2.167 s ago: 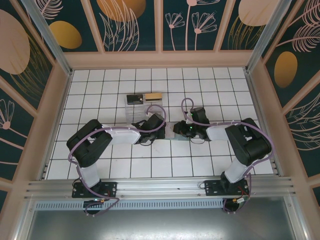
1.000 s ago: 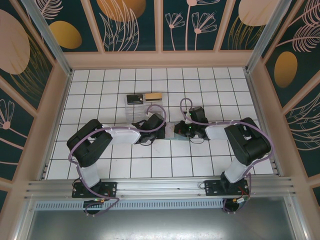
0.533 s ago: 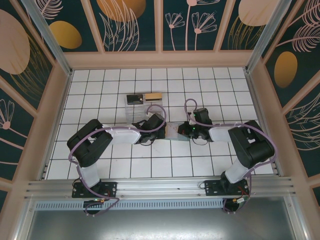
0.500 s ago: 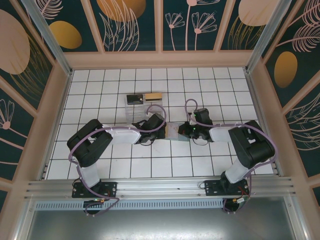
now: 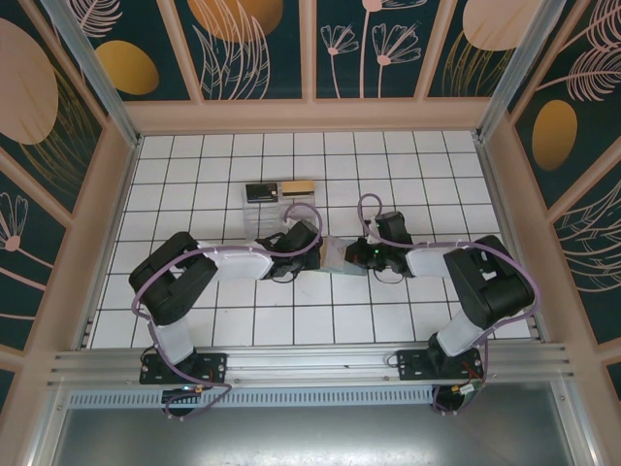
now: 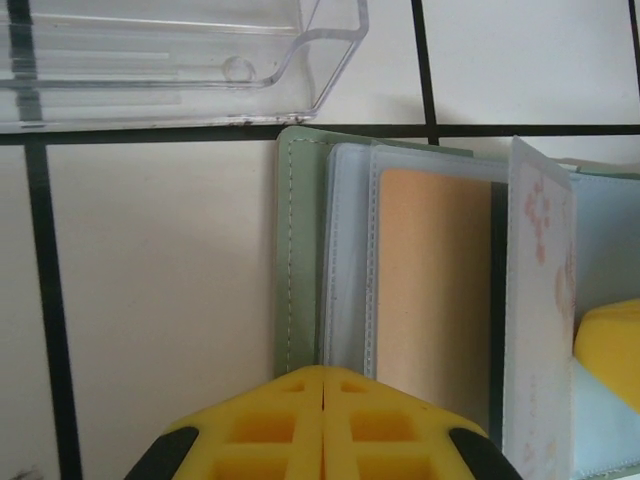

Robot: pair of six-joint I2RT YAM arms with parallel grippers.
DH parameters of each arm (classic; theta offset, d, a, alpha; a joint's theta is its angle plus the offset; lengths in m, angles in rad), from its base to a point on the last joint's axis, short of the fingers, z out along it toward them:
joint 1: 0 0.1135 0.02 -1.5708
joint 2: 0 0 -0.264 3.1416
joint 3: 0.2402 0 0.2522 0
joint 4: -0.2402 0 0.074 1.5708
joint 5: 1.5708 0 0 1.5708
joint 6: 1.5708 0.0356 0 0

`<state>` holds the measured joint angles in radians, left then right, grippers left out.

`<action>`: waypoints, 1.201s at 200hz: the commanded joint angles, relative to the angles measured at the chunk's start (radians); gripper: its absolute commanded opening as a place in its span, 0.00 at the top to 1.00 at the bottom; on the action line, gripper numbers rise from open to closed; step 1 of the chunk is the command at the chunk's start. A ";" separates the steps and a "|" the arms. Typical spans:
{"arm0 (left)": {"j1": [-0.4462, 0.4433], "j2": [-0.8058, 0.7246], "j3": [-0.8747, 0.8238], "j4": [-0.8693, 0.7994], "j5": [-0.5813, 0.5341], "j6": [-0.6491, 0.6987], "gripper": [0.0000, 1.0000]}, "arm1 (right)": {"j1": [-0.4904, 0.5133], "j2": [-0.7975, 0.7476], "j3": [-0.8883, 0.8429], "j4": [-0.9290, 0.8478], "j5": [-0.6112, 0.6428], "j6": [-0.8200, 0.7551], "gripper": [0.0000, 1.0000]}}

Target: Take the credit cards out of the card holder

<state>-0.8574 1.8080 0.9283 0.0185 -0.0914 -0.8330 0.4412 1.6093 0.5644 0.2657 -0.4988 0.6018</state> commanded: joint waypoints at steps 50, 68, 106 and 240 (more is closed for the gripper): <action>0.000 -0.088 0.072 -0.082 -0.027 0.032 0.68 | 0.007 -0.002 0.022 0.004 -0.004 -0.010 0.89; 0.000 -0.084 0.087 -0.065 -0.005 0.047 0.75 | 0.007 -0.012 0.025 0.006 -0.007 -0.009 0.85; -0.002 -0.037 0.109 -0.045 0.022 0.058 0.88 | 0.005 -0.043 0.026 0.003 -0.006 -0.005 0.81; -0.002 0.085 0.083 -0.020 0.044 0.023 0.99 | 0.005 -0.025 0.022 0.029 -0.024 0.006 0.80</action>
<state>-0.8574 1.8637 1.0222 -0.0029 -0.0601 -0.7902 0.4423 1.5902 0.5716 0.2657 -0.4992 0.6048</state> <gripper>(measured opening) 0.069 0.196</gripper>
